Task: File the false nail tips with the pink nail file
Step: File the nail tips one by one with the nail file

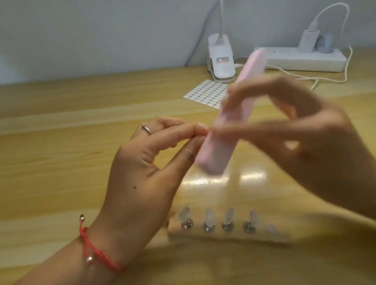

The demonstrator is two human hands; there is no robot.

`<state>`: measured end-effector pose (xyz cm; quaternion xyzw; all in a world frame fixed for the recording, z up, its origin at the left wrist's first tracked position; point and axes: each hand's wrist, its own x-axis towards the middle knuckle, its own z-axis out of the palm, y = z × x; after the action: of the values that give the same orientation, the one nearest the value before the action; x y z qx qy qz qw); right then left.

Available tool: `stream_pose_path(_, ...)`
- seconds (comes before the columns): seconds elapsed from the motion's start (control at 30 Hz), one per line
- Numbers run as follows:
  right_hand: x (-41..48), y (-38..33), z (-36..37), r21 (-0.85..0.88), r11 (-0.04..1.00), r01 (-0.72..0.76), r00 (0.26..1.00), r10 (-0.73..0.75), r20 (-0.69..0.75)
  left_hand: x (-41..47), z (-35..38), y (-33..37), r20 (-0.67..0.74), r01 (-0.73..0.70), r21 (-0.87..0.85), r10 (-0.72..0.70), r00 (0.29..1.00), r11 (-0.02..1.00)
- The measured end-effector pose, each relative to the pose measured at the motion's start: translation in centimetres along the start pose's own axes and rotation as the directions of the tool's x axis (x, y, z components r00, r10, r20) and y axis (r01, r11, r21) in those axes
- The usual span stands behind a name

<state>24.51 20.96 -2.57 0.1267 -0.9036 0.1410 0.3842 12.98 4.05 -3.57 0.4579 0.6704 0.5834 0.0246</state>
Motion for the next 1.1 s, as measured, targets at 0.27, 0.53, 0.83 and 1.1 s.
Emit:
stream_pose_path(0.27, -0.2, -0.6, 0.7, 0.022, 0.998, 0.052, 0.998, -0.053, 0.039, 0.1, -0.2, -0.3, 0.032, 0.059, -0.055, -0.058, 0.998, 0.997)
stream_pose_path(0.53, -0.5, -1.4, 1.2, 0.065, 0.996, 0.065, 0.997, -0.068, 0.039, -0.1, 0.0, -0.4, 0.054, 0.082, -0.090, -0.078, 0.995, 0.992)
stream_pose_path(0.83, -0.7, -0.8, 1.2, 0.066, 0.996, 0.052, 0.996, -0.057, 0.070, 0.0, -0.1, -0.8, -0.012, 0.010, -0.008, -0.010, 1.000, 1.000)
stream_pose_path(1.1, -0.8, -1.7, 1.3, 0.021, 0.993, 0.116, 0.988, -0.117, 0.096, -0.2, -0.1, -0.8, -0.051, -0.146, 0.188, 0.158, 0.986, 0.971)
